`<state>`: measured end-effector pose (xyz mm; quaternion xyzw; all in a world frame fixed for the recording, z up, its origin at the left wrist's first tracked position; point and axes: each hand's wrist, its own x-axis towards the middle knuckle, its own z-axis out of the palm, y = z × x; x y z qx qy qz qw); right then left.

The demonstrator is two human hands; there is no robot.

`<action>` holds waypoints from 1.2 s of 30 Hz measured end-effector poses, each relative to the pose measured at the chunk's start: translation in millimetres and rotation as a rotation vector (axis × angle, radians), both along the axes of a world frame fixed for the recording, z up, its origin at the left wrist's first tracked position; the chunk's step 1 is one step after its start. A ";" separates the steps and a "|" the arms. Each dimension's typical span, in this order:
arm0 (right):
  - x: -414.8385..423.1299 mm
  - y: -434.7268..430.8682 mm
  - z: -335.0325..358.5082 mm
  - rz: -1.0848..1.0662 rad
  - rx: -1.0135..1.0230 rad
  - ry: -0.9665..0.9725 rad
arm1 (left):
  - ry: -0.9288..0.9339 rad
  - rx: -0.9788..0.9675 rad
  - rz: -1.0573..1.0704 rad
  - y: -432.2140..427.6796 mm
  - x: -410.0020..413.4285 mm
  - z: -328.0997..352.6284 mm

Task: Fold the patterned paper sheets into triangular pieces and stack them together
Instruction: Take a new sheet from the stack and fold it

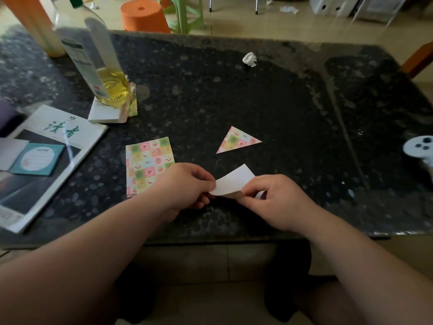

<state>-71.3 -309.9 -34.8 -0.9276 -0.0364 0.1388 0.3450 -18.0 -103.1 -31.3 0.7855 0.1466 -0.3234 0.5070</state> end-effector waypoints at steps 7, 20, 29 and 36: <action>7.4 2.6 0.5 -0.289 0.095 0.200 | 0.112 -0.124 0.047 4.3 -4.5 -1.2; 13.6 20.1 -8.3 -0.305 0.072 0.122 | -0.554 0.607 -0.632 8.7 -24.7 8.9; 17.8 24.4 -14.7 -0.386 0.013 0.064 | -0.656 0.640 -1.154 -7.4 -95.7 0.4; 21.5 28.7 -17.5 -0.433 -0.011 0.055 | -0.668 0.669 -1.061 -12.8 -82.9 -17.3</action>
